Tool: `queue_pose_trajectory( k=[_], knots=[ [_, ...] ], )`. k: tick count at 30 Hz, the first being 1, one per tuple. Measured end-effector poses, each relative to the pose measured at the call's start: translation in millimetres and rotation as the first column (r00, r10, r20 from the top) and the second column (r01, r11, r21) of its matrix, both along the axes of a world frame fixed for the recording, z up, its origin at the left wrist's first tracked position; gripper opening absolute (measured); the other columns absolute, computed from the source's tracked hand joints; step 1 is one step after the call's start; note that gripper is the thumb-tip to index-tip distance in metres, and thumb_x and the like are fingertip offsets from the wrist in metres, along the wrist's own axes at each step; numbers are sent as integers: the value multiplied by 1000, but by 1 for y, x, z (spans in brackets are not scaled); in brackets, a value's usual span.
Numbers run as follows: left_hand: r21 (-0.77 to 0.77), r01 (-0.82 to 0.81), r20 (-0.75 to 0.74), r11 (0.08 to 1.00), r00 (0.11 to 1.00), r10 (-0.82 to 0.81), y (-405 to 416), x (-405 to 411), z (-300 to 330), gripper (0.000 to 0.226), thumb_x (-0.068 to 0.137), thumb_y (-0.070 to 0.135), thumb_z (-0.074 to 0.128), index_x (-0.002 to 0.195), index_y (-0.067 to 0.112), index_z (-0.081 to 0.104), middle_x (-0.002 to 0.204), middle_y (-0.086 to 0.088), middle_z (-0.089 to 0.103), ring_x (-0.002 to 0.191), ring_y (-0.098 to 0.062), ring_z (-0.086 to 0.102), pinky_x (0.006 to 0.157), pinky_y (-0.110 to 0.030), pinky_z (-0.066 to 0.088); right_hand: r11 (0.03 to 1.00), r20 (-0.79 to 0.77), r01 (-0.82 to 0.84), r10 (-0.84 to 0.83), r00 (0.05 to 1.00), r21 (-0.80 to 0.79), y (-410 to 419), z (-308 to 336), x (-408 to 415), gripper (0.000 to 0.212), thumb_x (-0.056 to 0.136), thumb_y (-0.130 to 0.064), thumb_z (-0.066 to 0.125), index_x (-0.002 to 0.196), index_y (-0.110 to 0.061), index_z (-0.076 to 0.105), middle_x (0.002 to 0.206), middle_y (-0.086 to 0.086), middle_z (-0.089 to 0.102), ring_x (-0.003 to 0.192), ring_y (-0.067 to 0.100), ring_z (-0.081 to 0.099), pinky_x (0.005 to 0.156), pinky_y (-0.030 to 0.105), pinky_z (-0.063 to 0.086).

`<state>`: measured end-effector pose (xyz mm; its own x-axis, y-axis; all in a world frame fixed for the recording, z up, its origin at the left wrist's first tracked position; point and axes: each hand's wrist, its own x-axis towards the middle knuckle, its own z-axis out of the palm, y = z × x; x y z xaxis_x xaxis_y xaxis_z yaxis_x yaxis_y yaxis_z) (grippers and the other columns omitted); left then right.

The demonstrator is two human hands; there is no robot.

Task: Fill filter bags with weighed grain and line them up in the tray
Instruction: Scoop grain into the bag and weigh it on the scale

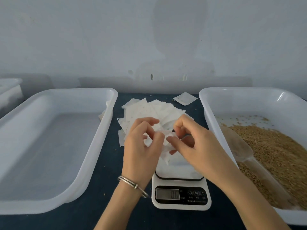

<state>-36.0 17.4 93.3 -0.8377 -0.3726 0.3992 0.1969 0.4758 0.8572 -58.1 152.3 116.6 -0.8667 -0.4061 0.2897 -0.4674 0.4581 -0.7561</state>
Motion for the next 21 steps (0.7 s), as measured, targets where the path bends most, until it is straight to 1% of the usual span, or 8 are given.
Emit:
queue_pose_trajectory(
  k=[4, 7, 10, 12, 15, 17, 19, 21],
  knots=[
    [14, 30, 6, 999, 1000, -30, 1, 4, -3, 21, 77, 18, 54, 58, 15, 45, 99, 18, 61, 93, -7, 58, 75, -16, 43, 979, -191, -64, 101, 976, 191, 2, 2, 4, 15, 93, -25, 55, 91, -37, 47, 86, -13, 55, 68, 8, 63, 63, 31, 54],
    [-56, 25, -49, 998, 998, -27, 5, 7, -5, 22, 80, 27, 51, 60, 19, 45, 101, 19, 58, 97, -7, 54, 67, -10, 38, 941, -176, 48, 13, 984, 334, 1, 1, 2, 22, 94, -22, 50, 95, -40, 63, 84, -14, 51, 73, 16, 60, 66, 37, 51],
    [-303, 58, -175, 951, 978, -115, 9, 10, -7, 17, 82, 26, 49, 66, 22, 44, 106, 15, 57, 105, 1, 45, 80, -20, 38, 934, -49, 98, -86, 995, 345, 0, 1, 0, 28, 94, -20, 48, 92, -40, 68, 80, -13, 56, 74, 17, 61, 69, 38, 52],
    [-434, 81, -203, 897, 962, -185, 11, 12, -8, 15, 83, 22, 49, 69, 17, 48, 110, 9, 57, 110, -5, 45, 88, -32, 40, 948, 42, 75, -93, 995, 310, 1, 1, -2, 26, 93, -22, 47, 83, -38, 65, 74, -12, 60, 69, 16, 61, 67, 37, 52],
    [-456, 249, -116, 855, 935, -334, 5, 13, -10, 10, 82, 25, 50, 87, 17, 51, 124, 9, 51, 123, -10, 45, 101, -51, 34, 975, 219, 5, -55, 974, 221, 3, 4, -5, 36, 90, -11, 47, 67, -34, 62, 58, -6, 57, 56, 14, 52, 59, 37, 46],
    [-366, 405, 31, 838, 905, -424, -1, 13, -8, 46, 73, 37, 58, 115, 28, 40, 135, 22, 37, 130, -2, 36, 110, -57, 22, 984, 277, -23, -27, 961, 177, 4, 3, -6, 32, 90, -7, 45, 72, -25, 65, 62, 6, 56, 57, 22, 45, 57, 39, 38],
    [-391, 417, 170, 821, 909, -381, -4, 9, -9, 90, 62, 47, 64, 134, 39, 12, 136, 34, 25, 131, 11, 24, 116, -54, 12, 984, 283, -43, -8, 959, 172, 5, 0, -7, 27, 91, -9, 45, 80, -16, 68, 68, 14, 57, 58, 19, 40, 58, 34, 34],
    [-458, 387, 275, 800, 918, -287, -2, 3, -13, 101, 61, 50, 66, 136, 43, -2, 125, 38, 26, 128, 13, 25, 119, -44, -4, 986, 279, -40, -6, 960, 160, 4, -2, -7, 23, 92, -13, 45, 84, -7, 66, 71, 19, 55, 59, 17, 38, 58, 31, 32]
  ],
)
